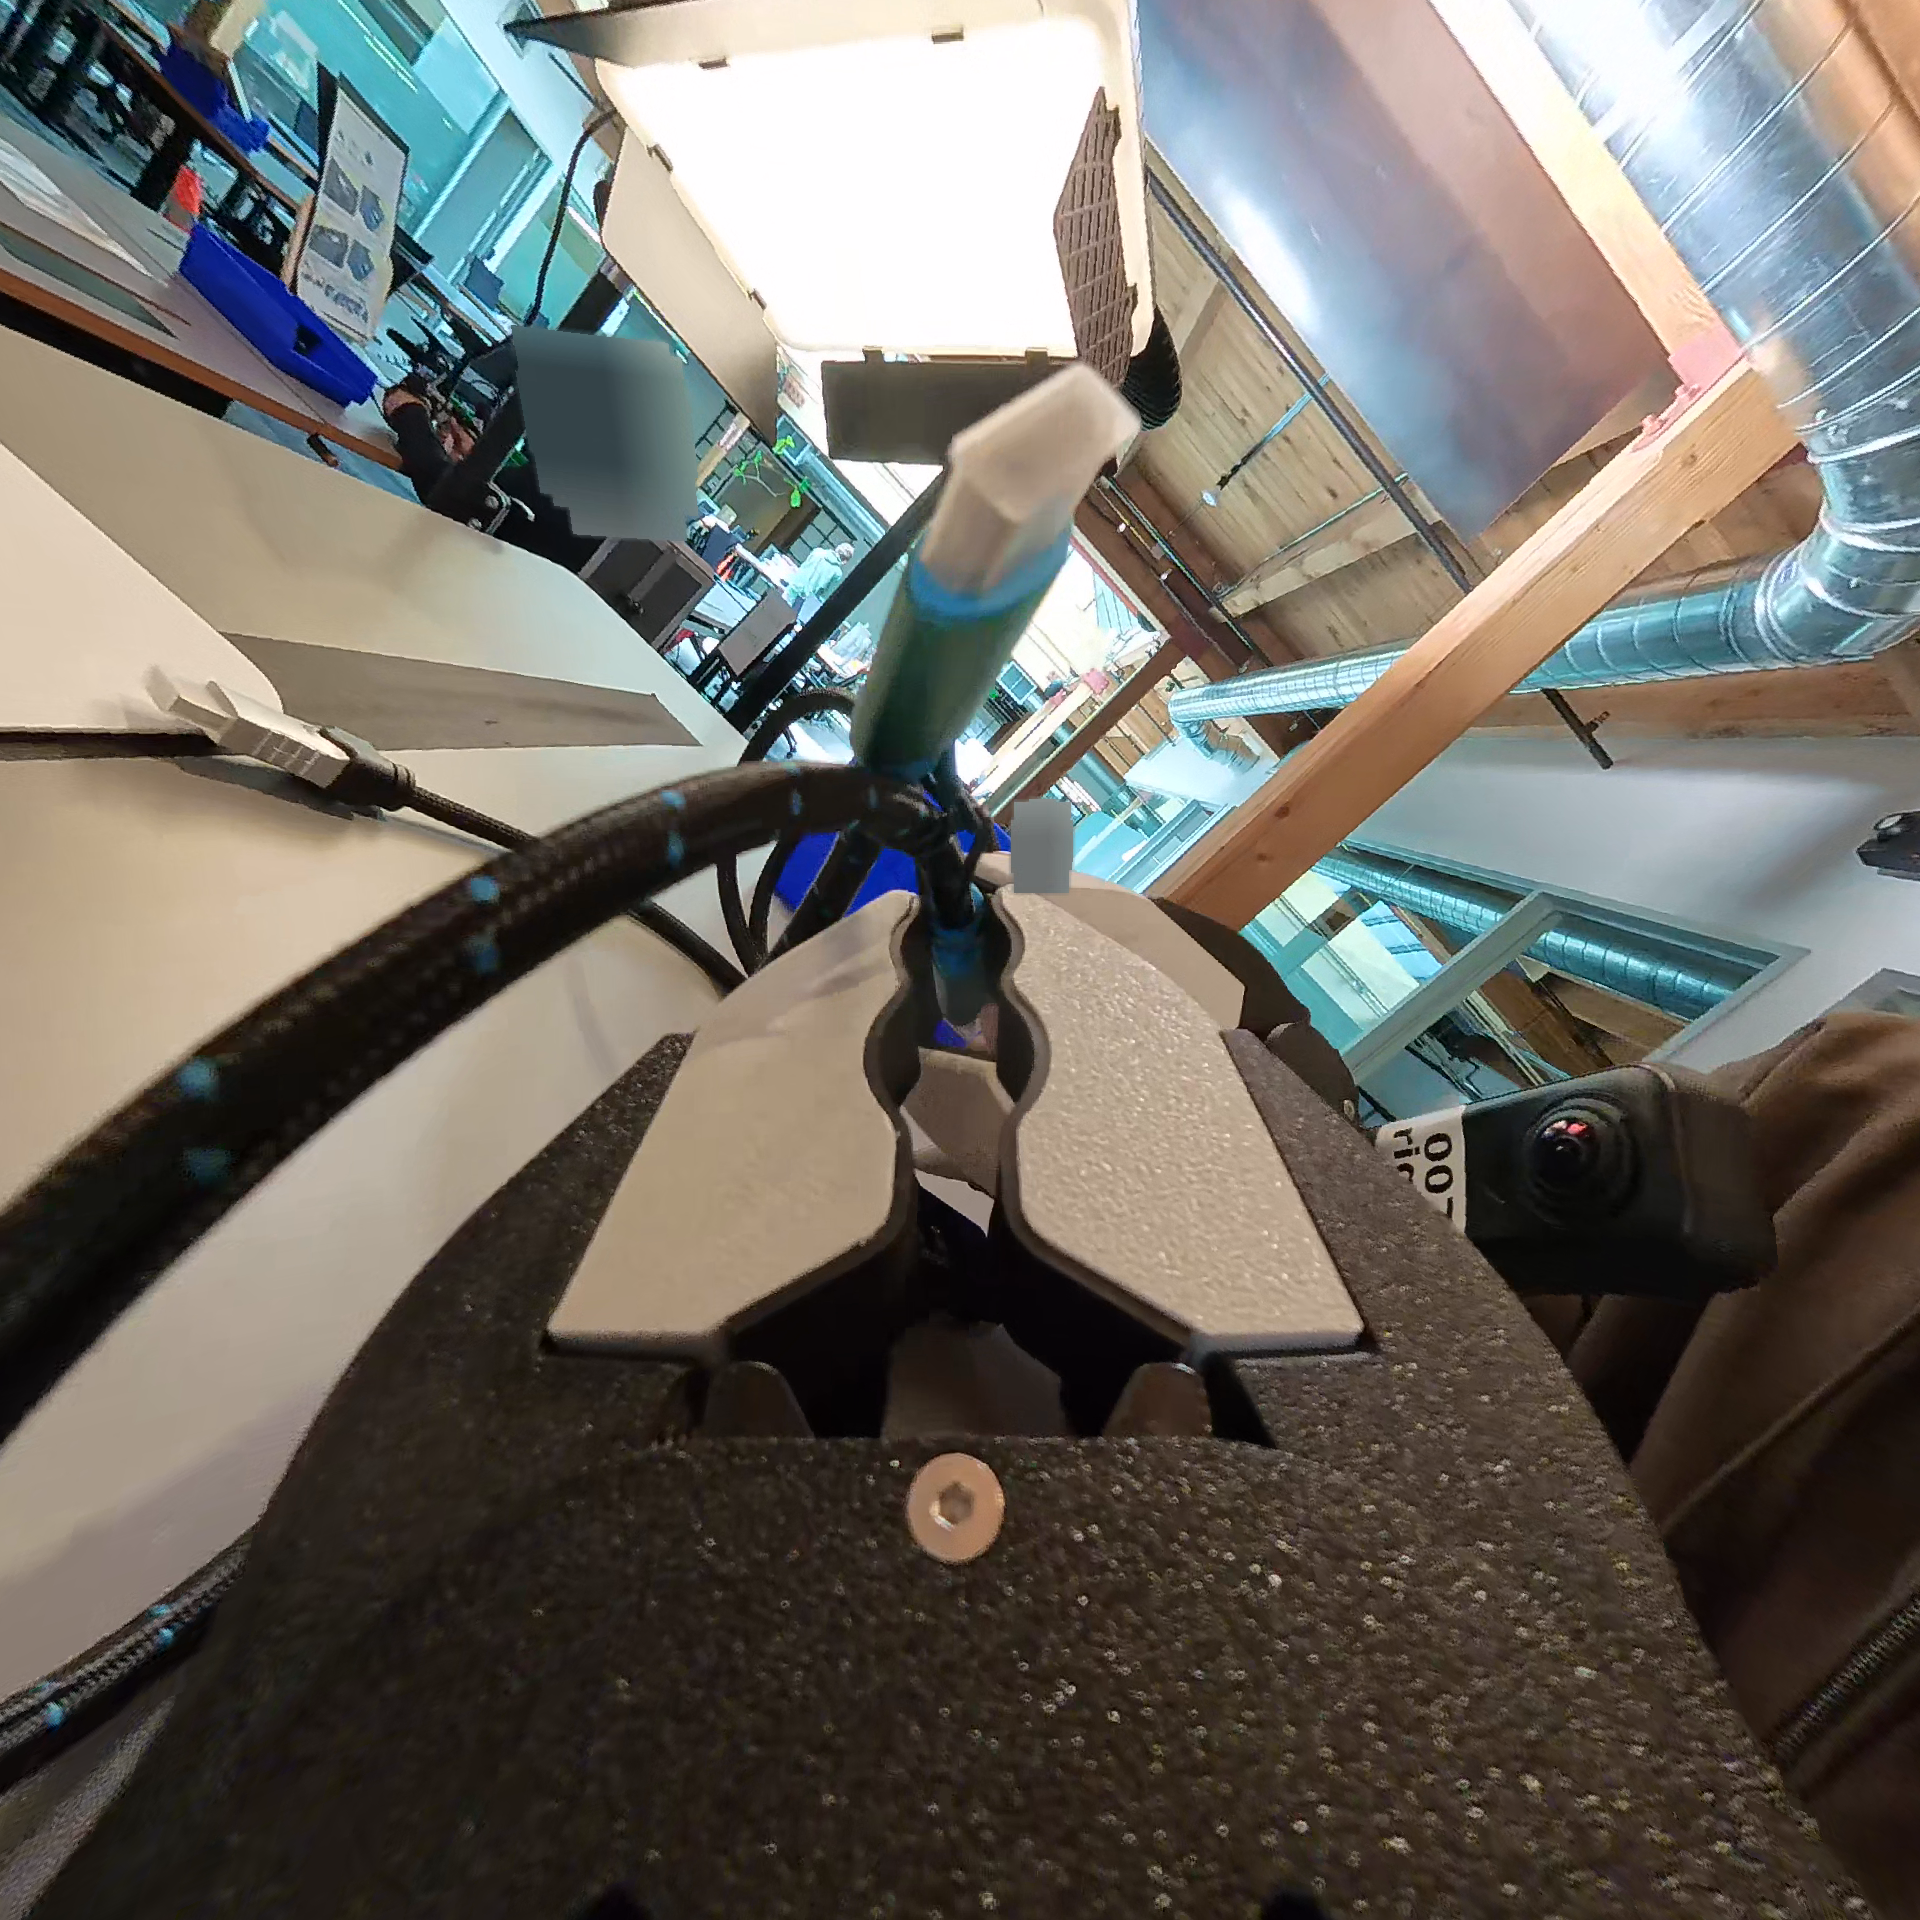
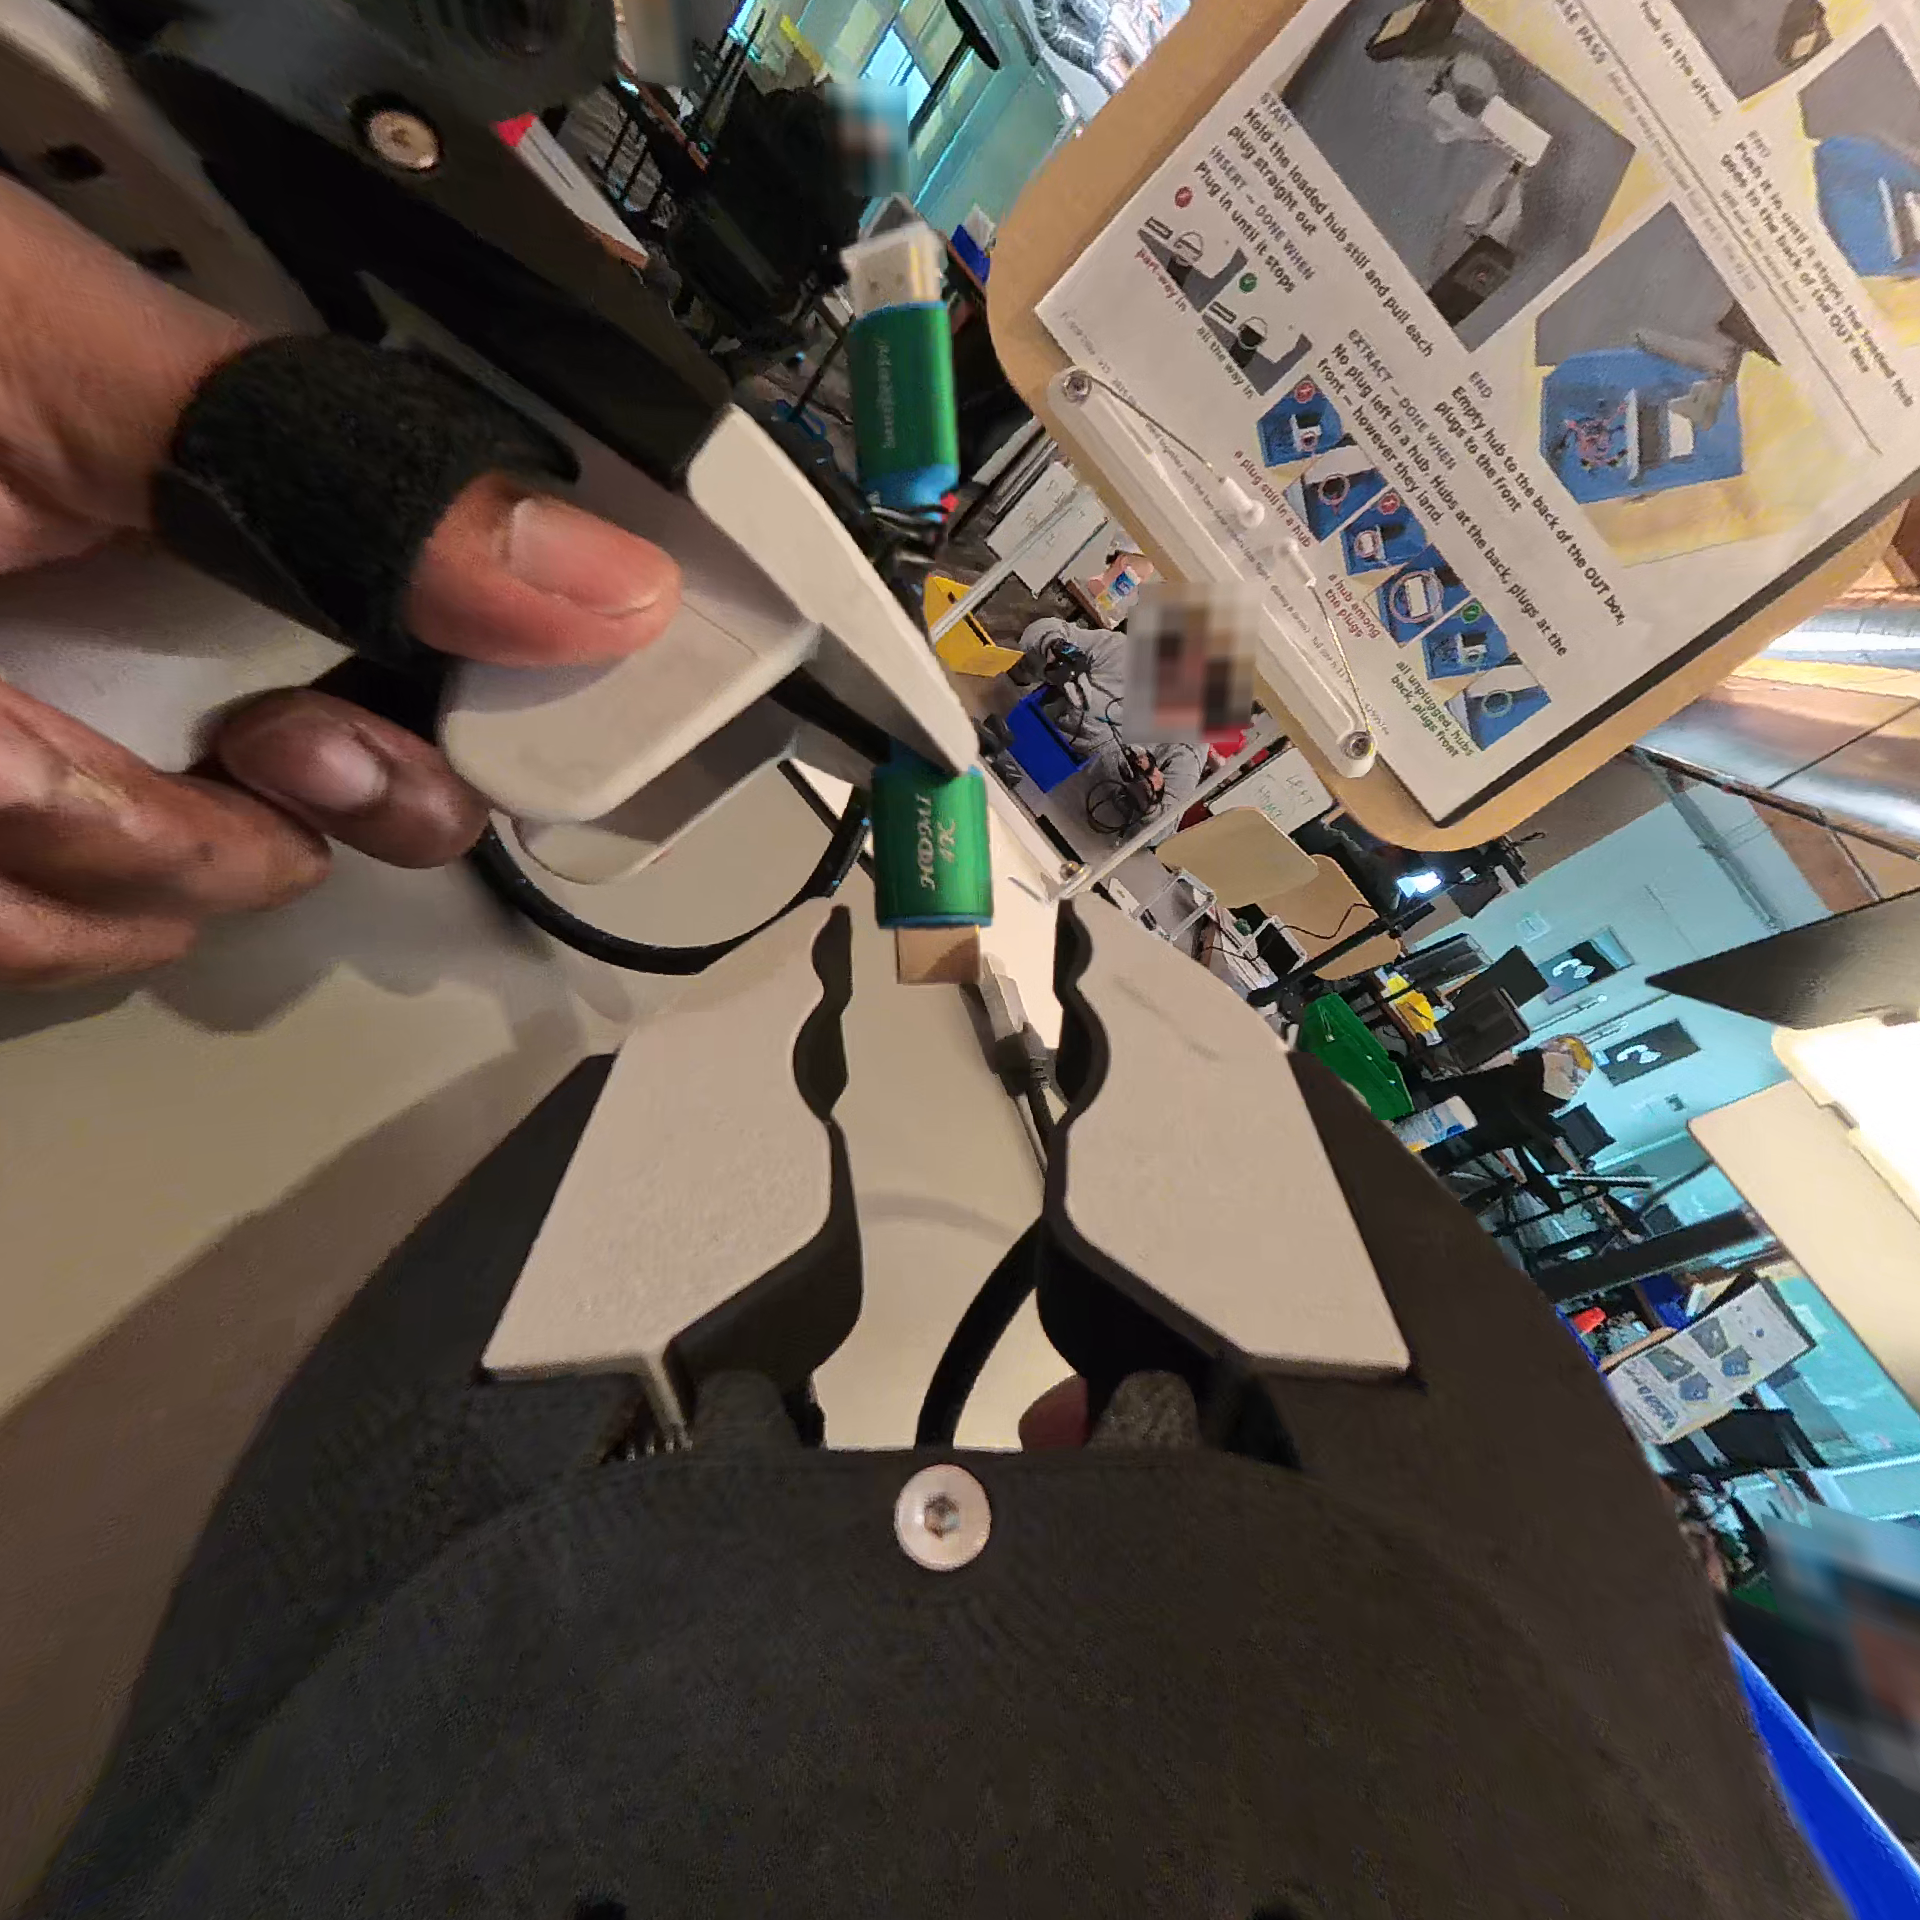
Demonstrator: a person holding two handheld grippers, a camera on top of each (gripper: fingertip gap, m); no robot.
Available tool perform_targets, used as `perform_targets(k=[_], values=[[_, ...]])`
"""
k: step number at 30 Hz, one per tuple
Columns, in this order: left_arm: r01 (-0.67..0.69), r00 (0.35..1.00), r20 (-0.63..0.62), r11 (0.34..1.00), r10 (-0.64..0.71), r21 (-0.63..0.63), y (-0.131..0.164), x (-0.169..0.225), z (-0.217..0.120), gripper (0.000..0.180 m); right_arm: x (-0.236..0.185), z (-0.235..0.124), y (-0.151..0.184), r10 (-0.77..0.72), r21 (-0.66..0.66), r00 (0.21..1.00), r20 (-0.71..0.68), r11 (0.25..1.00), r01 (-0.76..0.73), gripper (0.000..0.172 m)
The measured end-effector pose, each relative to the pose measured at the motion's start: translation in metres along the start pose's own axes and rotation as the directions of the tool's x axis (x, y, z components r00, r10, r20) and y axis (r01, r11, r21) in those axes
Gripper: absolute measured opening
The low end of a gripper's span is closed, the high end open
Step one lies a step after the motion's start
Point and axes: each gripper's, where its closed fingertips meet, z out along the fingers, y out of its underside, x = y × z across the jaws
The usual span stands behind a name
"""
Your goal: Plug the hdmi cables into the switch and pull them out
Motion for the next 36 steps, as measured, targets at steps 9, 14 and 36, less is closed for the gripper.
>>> perform_targets(k=[9,14,36], values=[[0.026,1.000,-0.004,0.999,-0.026,-0.025,0.005,0.001,0.006,0.013,-0.003,-0.003,-0.008,0.115,0.051,0.991,0.073,0.992,-0.119,0.021],[0.078,0.997,-0.012,0.997,-0.078,-0.011,0.004,-0.001,0.006,0.017,-0.002,-0.004,-0.011,0.166,0.096,0.980,0.107,0.980,-0.176,0.021],[0.390,0.910,-0.132,0.919,-0.393,-0.053,0.012,0.000,0.006,0.015,-0.004,-0.009,-0.018,0.089,0.205,0.984,0.157,0.971,-0.120,0.019]])
